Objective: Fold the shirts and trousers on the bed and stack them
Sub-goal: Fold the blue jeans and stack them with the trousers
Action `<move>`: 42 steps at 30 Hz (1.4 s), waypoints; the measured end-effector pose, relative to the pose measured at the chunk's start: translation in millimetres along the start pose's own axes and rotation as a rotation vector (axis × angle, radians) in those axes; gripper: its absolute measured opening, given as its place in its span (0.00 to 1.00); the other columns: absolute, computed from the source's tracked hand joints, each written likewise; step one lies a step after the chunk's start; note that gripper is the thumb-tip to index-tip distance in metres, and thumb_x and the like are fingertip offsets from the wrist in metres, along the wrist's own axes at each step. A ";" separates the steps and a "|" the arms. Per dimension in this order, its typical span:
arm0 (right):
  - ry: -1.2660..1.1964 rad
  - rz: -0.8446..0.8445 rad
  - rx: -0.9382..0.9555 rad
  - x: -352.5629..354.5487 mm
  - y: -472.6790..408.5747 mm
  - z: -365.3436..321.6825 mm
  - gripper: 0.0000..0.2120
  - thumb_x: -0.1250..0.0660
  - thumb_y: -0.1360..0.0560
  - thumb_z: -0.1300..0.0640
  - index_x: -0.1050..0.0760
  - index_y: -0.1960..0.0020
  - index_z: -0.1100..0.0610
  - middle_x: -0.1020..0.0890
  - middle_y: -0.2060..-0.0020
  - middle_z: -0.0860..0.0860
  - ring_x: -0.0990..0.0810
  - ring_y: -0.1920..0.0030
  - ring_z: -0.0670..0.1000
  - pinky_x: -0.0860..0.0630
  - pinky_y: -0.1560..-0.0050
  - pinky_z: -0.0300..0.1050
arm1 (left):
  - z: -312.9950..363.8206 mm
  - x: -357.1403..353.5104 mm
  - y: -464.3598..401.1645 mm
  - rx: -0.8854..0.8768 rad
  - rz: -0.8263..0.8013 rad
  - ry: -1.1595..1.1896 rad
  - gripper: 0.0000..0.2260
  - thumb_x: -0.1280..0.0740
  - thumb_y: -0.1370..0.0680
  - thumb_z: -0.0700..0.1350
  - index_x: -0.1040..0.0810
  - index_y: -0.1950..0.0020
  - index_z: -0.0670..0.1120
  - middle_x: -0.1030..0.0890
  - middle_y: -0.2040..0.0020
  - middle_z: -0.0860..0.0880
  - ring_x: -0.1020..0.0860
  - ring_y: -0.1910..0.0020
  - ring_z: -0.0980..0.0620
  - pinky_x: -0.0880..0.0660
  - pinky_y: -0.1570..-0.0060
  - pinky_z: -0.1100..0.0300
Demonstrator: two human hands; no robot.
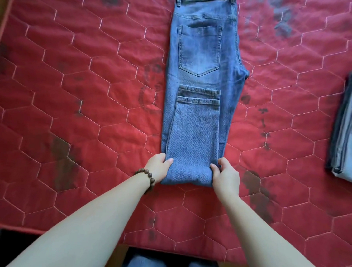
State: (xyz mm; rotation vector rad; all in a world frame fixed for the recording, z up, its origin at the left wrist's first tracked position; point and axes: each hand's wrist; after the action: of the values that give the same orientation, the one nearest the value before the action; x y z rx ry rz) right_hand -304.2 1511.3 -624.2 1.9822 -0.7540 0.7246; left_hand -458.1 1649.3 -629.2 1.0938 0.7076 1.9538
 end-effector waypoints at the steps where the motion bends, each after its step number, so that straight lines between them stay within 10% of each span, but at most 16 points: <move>1: 0.009 0.009 -0.002 -0.8 2.4 -0.6 0.05 0.35 0.23 0.55 0.27 0.54 0.56 0.21 0.62 0.54 0.23 0.56 0.61 0.33 0.60 0.48 | 1.1 -3.9 3.3 0.003 0.045 -0.001 0.14 0.38 0.19 0.47 0.24 0.53 0.35 0.19 0.56 0.39 0.22 0.54 0.41 0.31 0.56 0.53; 4: 0.076 0.116 -0.003 0.8 8.5 -8.1 0.10 0.35 0.24 0.56 0.27 0.44 0.56 0.23 0.49 0.57 0.23 0.51 0.62 0.30 0.55 0.50 | 7.7 -10.0 18.8 0.027 0.382 0.029 0.07 0.37 0.21 0.45 0.25 0.50 0.41 0.21 0.57 0.43 0.24 0.55 0.42 0.31 0.57 0.53; 7: 0.200 0.317 0.300 -6.2 13.9 -17.4 0.22 0.32 0.30 0.65 0.28 0.37 0.65 0.26 0.39 0.63 0.26 0.41 0.64 0.29 0.41 0.57 | 14.6 -23.4 33.7 -0.303 0.673 -0.254 0.09 0.38 0.25 0.40 0.23 0.46 0.43 0.22 0.45 0.43 0.25 0.44 0.42 0.27 0.45 0.50; 11: 0.395 0.169 0.732 -37.0 19.0 -19.5 0.21 0.41 0.25 0.63 0.28 0.34 0.67 0.27 0.33 0.62 0.30 0.31 0.60 0.39 0.28 0.59 | 19.3 -59.0 30.4 -0.614 0.426 -0.551 0.20 0.44 0.24 0.41 0.23 0.36 0.38 0.23 0.35 0.42 0.25 0.35 0.43 0.27 0.37 0.46; 19: 0.580 0.096 0.737 -64.2 1.1 12.3 0.27 0.46 0.24 0.57 0.38 0.26 0.63 0.37 0.26 0.57 0.39 0.25 0.56 0.43 0.27 0.56 | -18.9 -73.9 -3.7 -0.585 0.343 -0.831 0.23 0.49 0.20 0.51 0.35 0.26 0.45 0.36 0.25 0.49 0.38 0.25 0.45 0.40 0.28 0.44; 30: 0.309 0.262 0.152 -30.6 -18.8 8.6 0.27 0.48 0.19 0.52 0.47 0.23 0.59 0.45 0.23 0.54 0.49 0.23 0.54 0.55 0.25 0.63 | -24.9 -19.0 -8.1 -0.124 0.524 -0.448 0.31 0.52 0.21 0.57 0.53 0.22 0.44 0.54 0.21 0.49 0.54 0.22 0.48 0.55 0.24 0.45; 35: 0.356 0.274 0.660 -22.6 -64.0 -47.9 0.26 0.48 0.21 0.54 0.40 0.25 0.61 0.39 0.25 0.56 0.45 0.24 0.54 0.54 0.25 0.57 | 44.2 -19.3 -38.4 -0.612 0.559 -0.672 0.26 0.45 0.23 0.45 0.37 0.25 0.40 0.39 0.24 0.43 0.41 0.25 0.43 0.44 0.27 0.40; 42: 0.624 0.081 0.834 -19.3 -142.4 -63.6 0.29 0.48 0.20 0.48 0.48 0.22 0.57 0.46 0.23 0.51 0.49 0.23 0.49 0.56 0.24 0.56 | 70.7 8.9 -116.1 -0.707 0.411 -0.900 0.26 0.47 0.20 0.51 0.42 0.22 0.45 0.43 0.22 0.48 0.47 0.22 0.47 0.52 0.24 0.45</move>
State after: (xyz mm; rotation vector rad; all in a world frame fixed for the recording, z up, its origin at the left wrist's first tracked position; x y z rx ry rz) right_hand -224.6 1633.3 -683.1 2.2112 -0.1387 1.8124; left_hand -358.2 1726.9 -679.7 1.5033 -0.6820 1.5353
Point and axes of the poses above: each hand's wrist, its own y-axis away from the middle knuckle, its own x-axis out of the back of the hand, z = x × y
